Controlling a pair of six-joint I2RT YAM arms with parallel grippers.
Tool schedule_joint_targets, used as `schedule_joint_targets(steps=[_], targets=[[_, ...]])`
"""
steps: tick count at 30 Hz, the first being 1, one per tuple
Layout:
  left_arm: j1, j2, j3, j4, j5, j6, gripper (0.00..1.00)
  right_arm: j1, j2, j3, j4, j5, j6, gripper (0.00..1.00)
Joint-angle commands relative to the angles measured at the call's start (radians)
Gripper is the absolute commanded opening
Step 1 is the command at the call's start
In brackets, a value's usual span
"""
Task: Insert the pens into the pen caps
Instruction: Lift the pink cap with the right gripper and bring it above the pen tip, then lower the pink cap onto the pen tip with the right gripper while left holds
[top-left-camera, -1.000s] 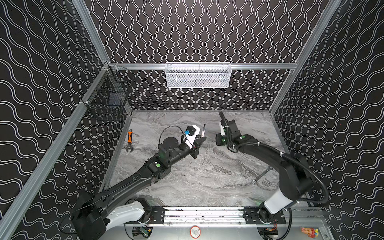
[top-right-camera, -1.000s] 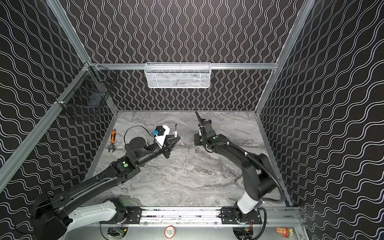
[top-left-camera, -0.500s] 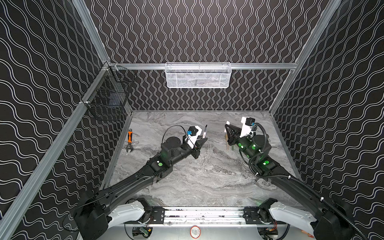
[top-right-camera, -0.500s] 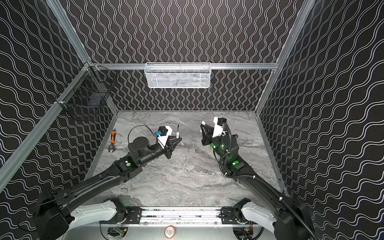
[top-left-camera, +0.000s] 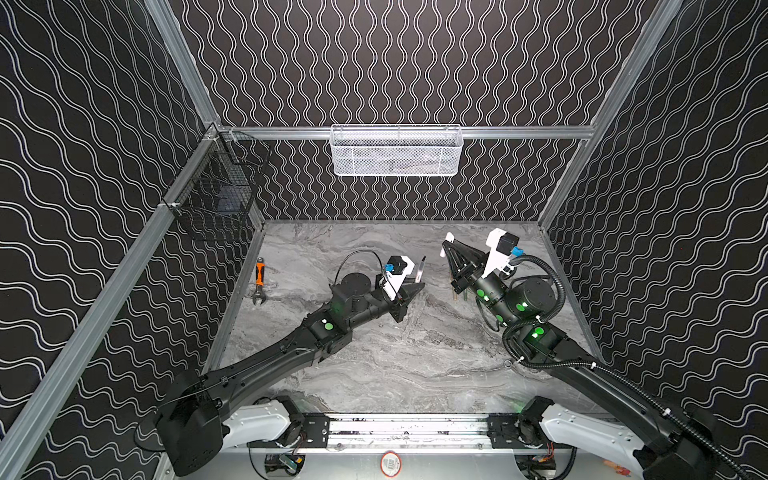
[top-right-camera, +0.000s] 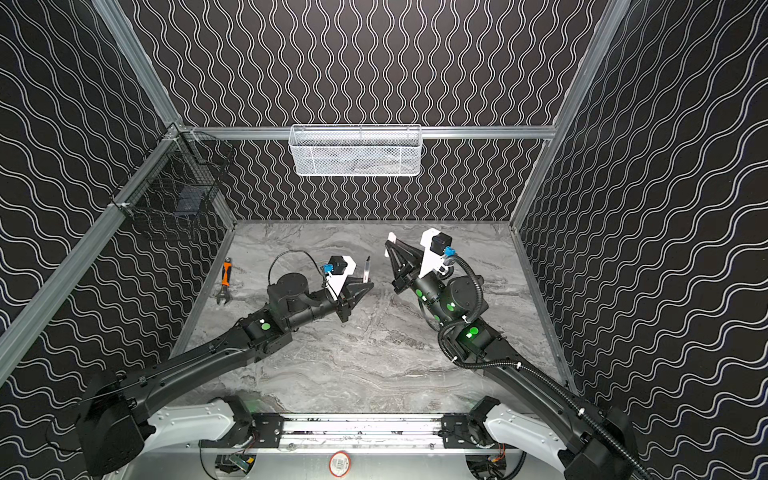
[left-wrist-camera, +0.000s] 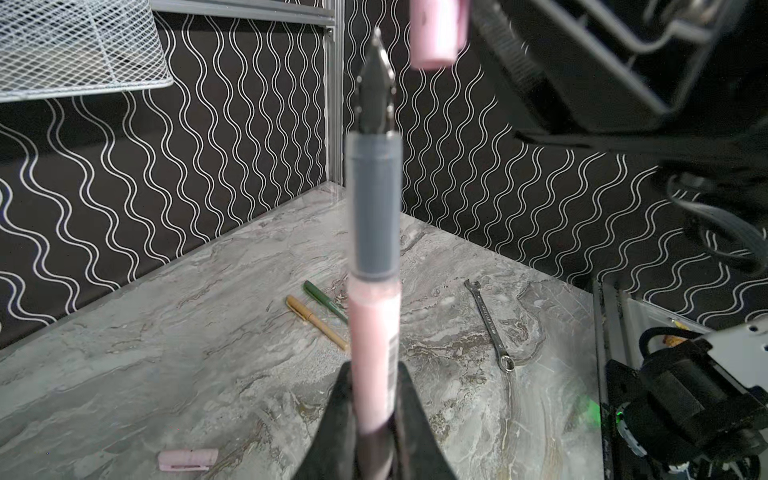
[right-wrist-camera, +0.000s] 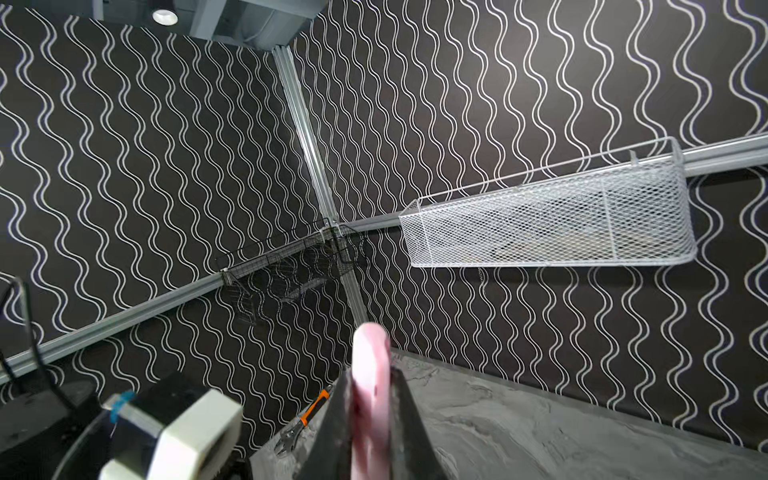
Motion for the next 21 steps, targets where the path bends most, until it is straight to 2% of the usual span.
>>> schedule_joint_targets(steps=[1,8,21], targets=[[-0.004,0.009,0.013,0.015,0.01,0.0,0.09,0.016,0.002,0.021,0.051,-0.015,-0.017,0.11],[-0.015,0.012,0.014,0.009,0.009,0.01,0.09,0.045,0.036,0.048,0.048,-0.042,-0.004,0.11],[-0.022,-0.005,0.01,0.009,-0.011,0.023,0.08,0.061,0.063,0.038,0.048,-0.02,-0.012,0.11]])
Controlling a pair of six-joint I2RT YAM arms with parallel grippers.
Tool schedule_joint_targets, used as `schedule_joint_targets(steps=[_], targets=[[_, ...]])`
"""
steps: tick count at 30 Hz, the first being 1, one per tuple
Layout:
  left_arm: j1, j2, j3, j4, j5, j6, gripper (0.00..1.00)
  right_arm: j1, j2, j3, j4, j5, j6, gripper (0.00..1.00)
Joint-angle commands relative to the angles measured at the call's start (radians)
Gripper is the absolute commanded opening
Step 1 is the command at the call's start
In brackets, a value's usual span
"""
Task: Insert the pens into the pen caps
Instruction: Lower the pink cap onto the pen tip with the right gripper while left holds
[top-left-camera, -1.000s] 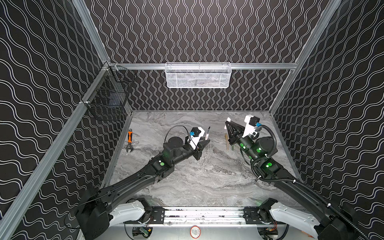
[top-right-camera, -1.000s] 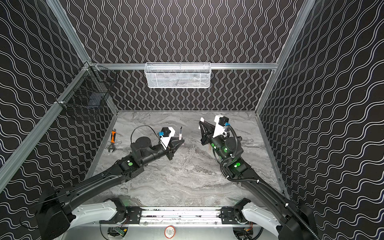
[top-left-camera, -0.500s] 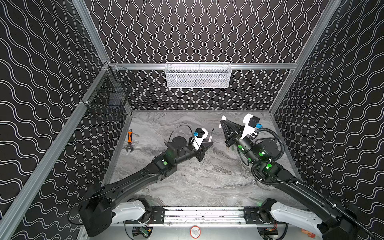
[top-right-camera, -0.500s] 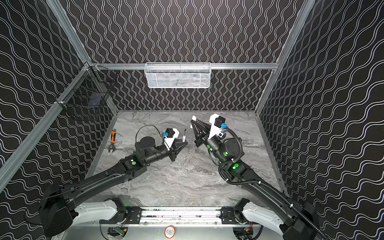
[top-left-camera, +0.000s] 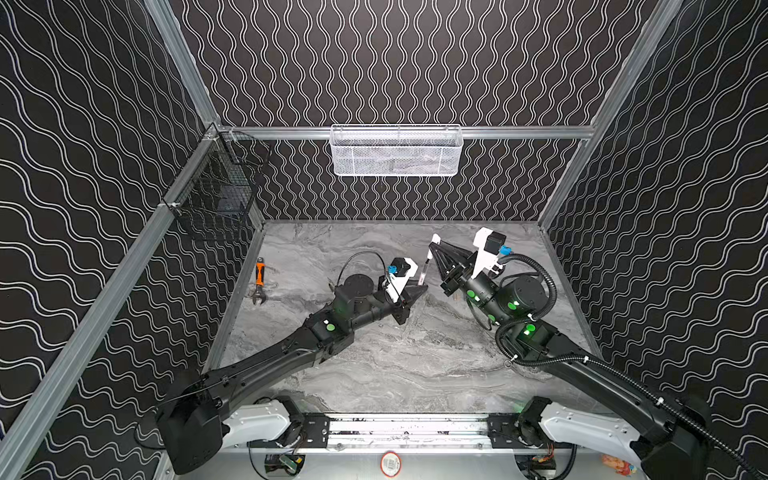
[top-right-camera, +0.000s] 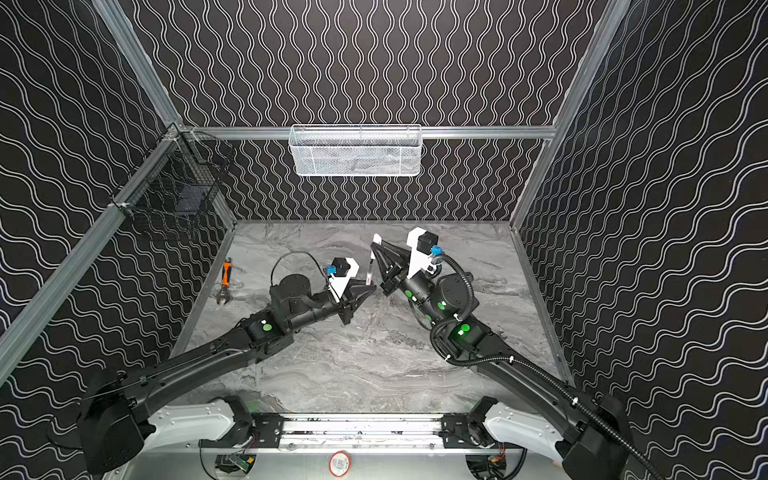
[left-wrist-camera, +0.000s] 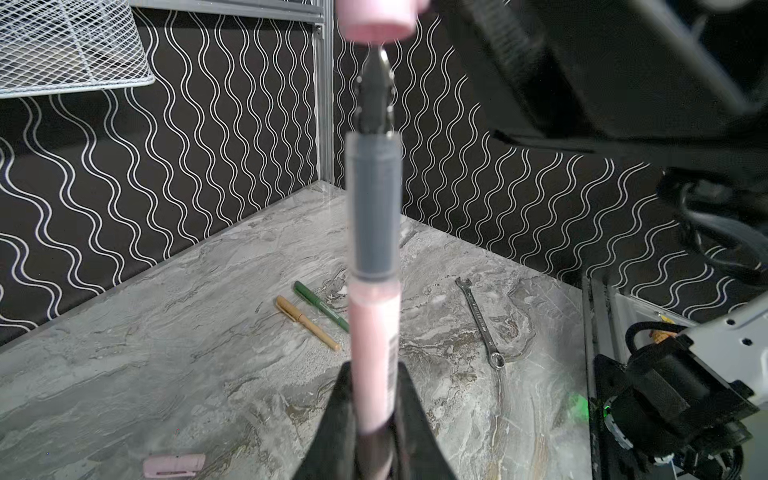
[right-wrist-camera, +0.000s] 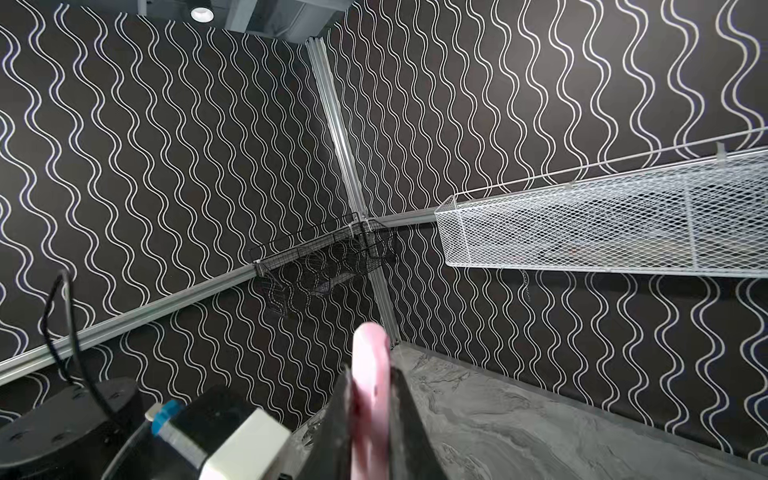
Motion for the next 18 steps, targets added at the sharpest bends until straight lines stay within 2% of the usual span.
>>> schedule_joint_targets(steps=[1,18], targets=[[-0.002,-0.004,0.003,0.016,-0.008,0.02,0.08,0.0,0.007,0.001,0.035,0.01,-0.007,0.11],[-0.003,-0.012,-0.006,0.028,-0.029,0.019,0.08,0.002,0.018,-0.032,0.027,-0.028,0.057,0.12]])
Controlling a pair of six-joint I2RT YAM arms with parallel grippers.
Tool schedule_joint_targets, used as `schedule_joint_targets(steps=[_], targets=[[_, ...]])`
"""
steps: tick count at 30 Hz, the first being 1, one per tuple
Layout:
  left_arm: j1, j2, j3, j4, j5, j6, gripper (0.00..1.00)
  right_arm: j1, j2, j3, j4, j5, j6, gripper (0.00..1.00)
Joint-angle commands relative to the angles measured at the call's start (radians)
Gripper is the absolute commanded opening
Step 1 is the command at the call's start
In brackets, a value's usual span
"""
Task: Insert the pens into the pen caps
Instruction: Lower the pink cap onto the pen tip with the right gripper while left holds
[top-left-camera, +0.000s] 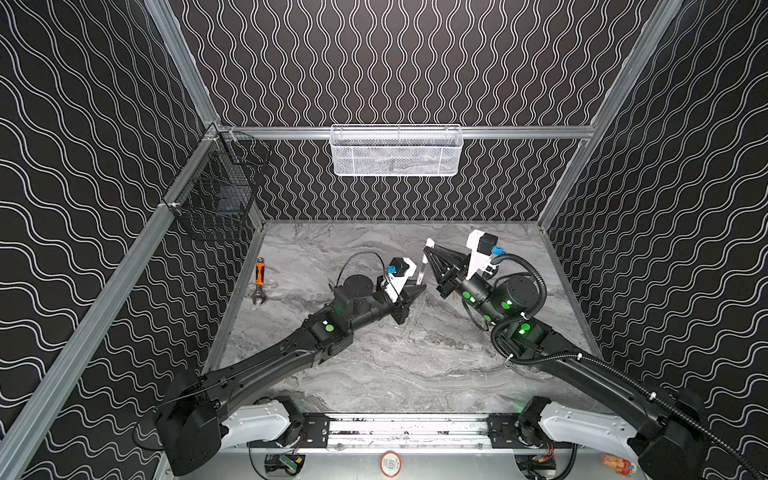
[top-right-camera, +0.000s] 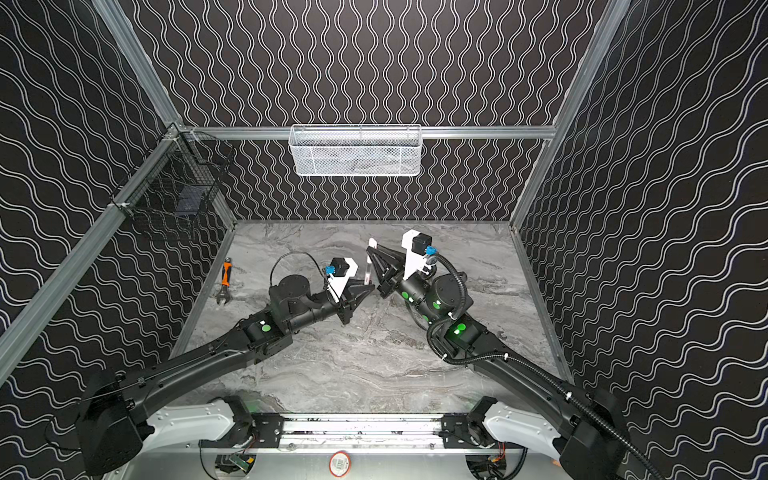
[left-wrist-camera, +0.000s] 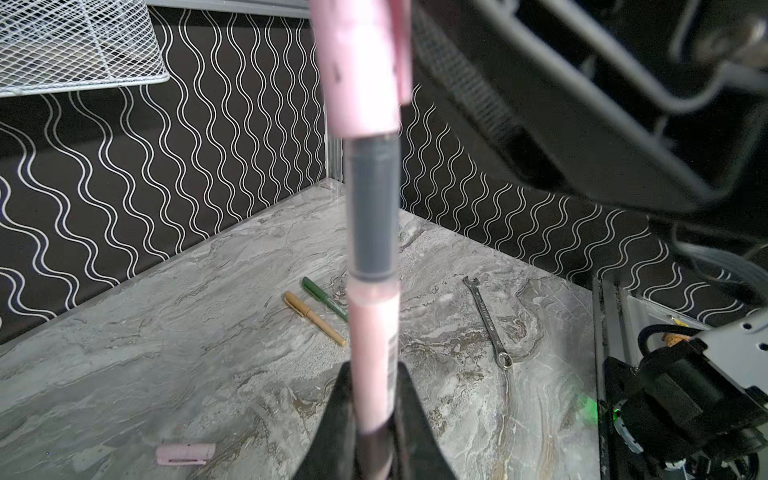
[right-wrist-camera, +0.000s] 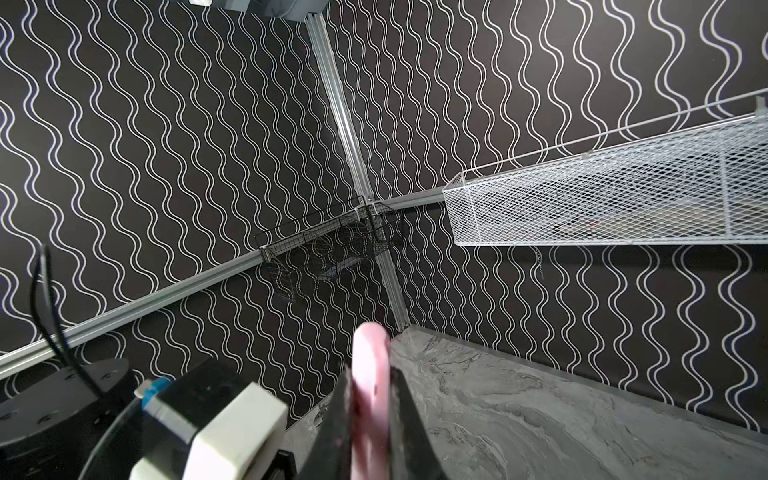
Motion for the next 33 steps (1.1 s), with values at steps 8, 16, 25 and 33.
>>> schedule_joint_targets(steps=[8,16,25,33], targets=[[-0.003,-0.006,-0.005,0.05,-0.008,0.015,0.08,0.002,0.002,-0.017,0.026,-0.004,0.025,0.13],[-0.003,-0.014,-0.014,0.064,-0.006,0.01,0.08,0.002,0.014,-0.019,0.056,0.026,0.011,0.13],[-0.003,-0.016,-0.013,0.067,0.004,0.007,0.07,0.0,0.006,-0.028,0.054,0.051,0.012,0.13],[-0.003,-0.007,-0.008,0.064,0.015,0.002,0.08,0.0,0.029,-0.024,0.082,0.007,0.046,0.13]])
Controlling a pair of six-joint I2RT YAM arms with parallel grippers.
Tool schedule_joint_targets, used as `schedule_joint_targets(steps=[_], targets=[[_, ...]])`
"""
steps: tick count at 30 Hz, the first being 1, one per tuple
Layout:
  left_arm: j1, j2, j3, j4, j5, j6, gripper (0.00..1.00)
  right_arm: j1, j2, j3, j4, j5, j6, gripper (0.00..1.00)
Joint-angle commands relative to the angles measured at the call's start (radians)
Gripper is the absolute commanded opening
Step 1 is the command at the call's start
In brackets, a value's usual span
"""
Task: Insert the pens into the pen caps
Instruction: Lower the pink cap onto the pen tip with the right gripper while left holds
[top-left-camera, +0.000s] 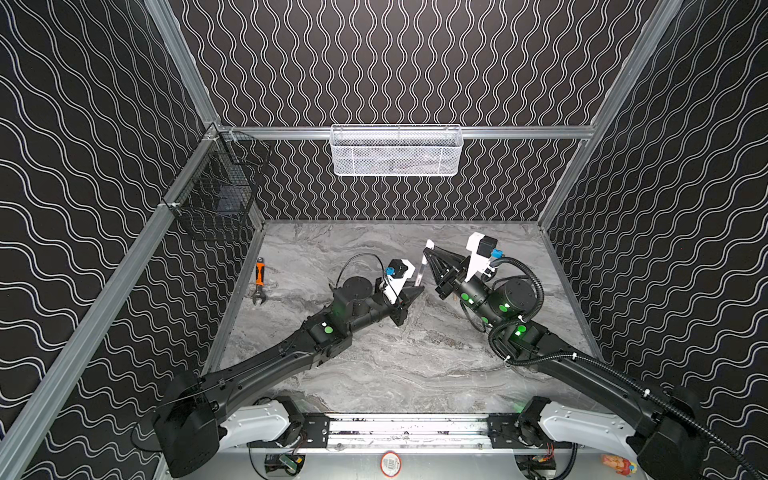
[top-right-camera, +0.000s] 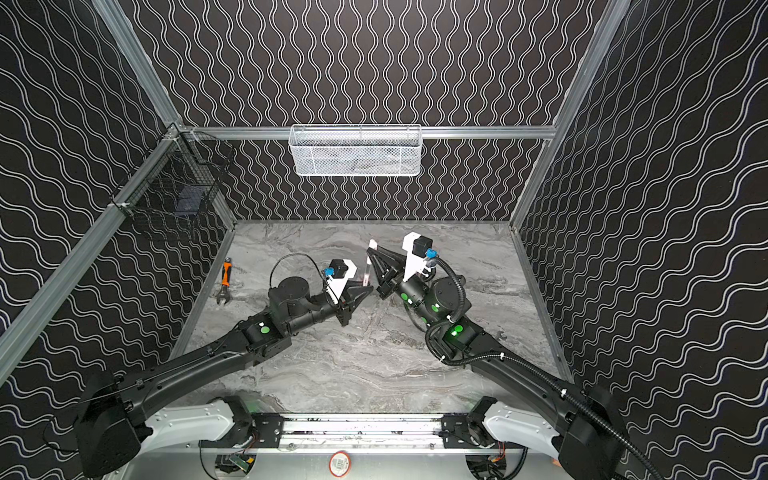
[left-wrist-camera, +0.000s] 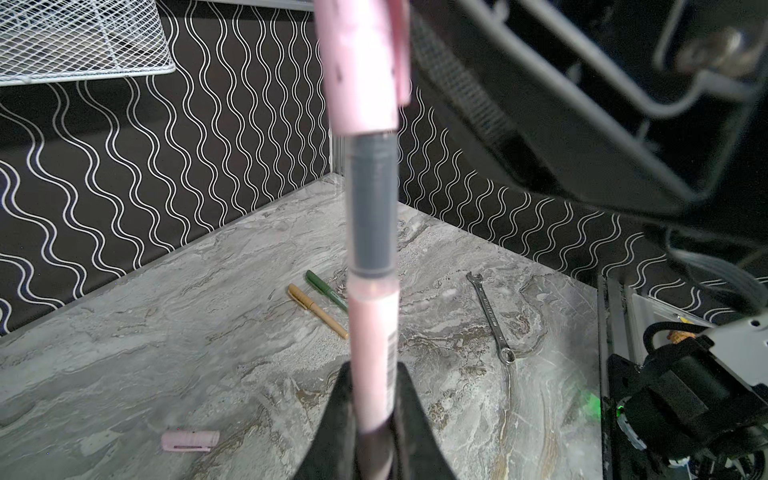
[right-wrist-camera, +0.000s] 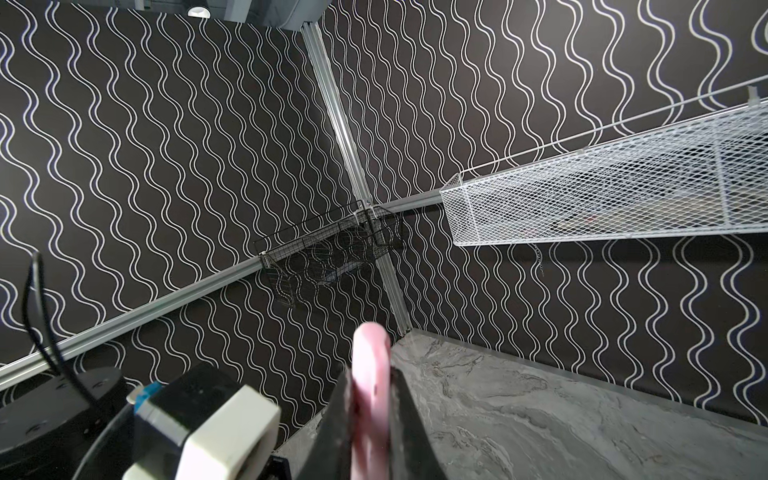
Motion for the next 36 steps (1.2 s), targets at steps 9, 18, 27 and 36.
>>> schedule_joint_targets(steps=[9,18,27,36], targets=[[-0.001,-0.008,0.001,0.069,0.03,0.004,0.07,0.001,0.01,-0.006,0.016,0.004,-0.019,0.13],[-0.001,-0.009,0.003,0.07,0.038,0.004,0.07,-0.003,0.035,0.0,0.02,0.009,-0.016,0.13],[-0.001,-0.01,0.002,0.072,0.04,0.0,0.07,-0.01,0.056,0.014,0.016,-0.021,0.005,0.13],[0.0,-0.017,-0.003,0.078,0.023,-0.01,0.07,-0.008,0.025,-0.052,0.072,-0.064,0.027,0.16]])
